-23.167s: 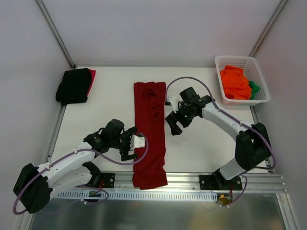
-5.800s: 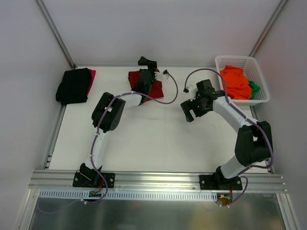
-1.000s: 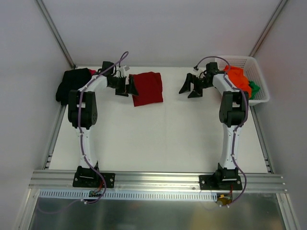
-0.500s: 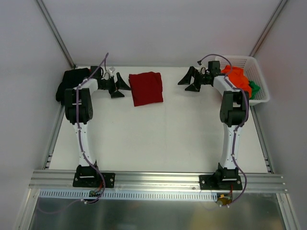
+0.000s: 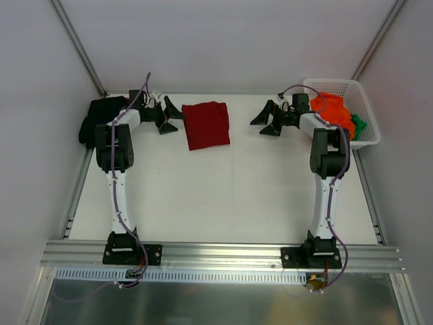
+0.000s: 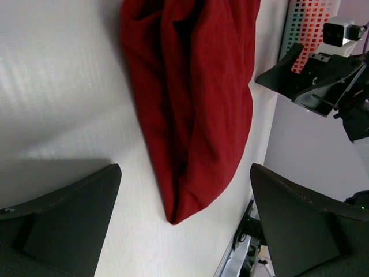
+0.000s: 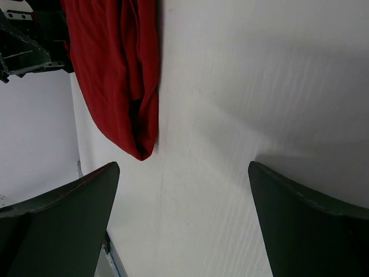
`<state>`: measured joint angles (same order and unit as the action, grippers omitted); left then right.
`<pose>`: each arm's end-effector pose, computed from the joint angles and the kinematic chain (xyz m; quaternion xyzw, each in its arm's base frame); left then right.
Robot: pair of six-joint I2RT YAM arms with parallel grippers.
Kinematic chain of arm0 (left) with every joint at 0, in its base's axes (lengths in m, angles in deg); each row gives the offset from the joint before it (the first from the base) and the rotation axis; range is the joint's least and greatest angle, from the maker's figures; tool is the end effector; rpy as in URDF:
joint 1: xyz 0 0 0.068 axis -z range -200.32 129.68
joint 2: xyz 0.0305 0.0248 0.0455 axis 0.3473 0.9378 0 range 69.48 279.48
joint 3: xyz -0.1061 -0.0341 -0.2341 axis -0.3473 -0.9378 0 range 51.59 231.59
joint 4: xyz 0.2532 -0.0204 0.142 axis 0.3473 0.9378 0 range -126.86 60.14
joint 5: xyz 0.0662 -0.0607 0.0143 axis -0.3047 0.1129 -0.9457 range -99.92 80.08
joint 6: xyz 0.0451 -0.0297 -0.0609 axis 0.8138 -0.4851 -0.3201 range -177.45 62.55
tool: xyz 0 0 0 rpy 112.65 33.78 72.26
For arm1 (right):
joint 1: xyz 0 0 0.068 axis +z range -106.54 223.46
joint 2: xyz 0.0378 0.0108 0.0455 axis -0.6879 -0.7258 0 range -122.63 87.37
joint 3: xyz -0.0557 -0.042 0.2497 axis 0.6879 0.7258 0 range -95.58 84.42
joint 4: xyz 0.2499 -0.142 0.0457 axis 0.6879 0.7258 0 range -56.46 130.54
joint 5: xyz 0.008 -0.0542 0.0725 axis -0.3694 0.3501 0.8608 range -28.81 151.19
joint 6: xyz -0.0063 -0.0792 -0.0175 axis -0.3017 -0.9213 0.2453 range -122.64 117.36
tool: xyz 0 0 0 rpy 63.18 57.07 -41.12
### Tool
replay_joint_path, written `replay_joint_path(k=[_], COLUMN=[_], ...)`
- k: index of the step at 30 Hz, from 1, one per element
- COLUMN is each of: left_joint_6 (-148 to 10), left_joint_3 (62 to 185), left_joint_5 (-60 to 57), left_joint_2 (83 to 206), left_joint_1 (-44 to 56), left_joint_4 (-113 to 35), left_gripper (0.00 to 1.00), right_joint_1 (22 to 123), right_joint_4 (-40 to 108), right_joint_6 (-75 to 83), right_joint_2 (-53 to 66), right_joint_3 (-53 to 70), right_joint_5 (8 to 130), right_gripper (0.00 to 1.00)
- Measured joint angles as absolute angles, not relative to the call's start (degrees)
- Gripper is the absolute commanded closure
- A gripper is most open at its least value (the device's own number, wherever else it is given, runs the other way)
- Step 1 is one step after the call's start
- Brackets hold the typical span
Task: Fold and stack the t-shirts
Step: Fold the tshirt
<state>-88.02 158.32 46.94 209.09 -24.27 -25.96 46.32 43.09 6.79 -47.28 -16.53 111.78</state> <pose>0.5591 -0.0208 0.0980 -0.0615 0.8278 -0.5056 0.2351 0.5419 0.0817 0.1066 -0.1217 0.8382 0.4284 0.3147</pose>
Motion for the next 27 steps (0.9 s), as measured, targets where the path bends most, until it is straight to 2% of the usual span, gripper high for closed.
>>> replay_joint_path(k=[16, 18, 20, 22, 23, 27], left_joint_6=[-87.32, -87.06, -86.53, -85.48, -85.02, -84.52], left_joint_3=[161.65, 161.82, 161.82, 161.82, 161.82, 161.8], left_joint_5=[43.57, 43.57, 43.42, 42.35, 42.0, 42.61], left_joint_2=[209.83, 209.85, 209.9, 210.4, 210.88, 212.13], left_joint_1=[-16.18, -16.16, -16.16, -16.16, -16.16, -16.29], left_joint_4=[-20.54, -20.04, -19.47, -18.4, -18.0, -17.0], left_gripper=[0.02, 0.13, 0.4, 0.73, 1.0, 1.0], right_joint_1=[48.63, 48.87, 49.03, 49.09, 49.09, 49.22], right_joint_4=[42.71, 42.71, 42.69, 42.71, 42.71, 42.71], right_joint_6=[7.23, 7.38, 7.47, 7.6, 7.64, 7.66], right_joint_2=[-46.03, -46.03, -46.03, -46.03, -46.03, -46.03], right_joint_3=[-16.53, -16.53, -16.53, -16.53, -16.53, -16.53], right_joint_5=[111.52, 111.54, 111.58, 111.58, 111.58, 111.58], right_gripper=[0.01, 0.01, 0.01, 0.01, 0.01, 0.01])
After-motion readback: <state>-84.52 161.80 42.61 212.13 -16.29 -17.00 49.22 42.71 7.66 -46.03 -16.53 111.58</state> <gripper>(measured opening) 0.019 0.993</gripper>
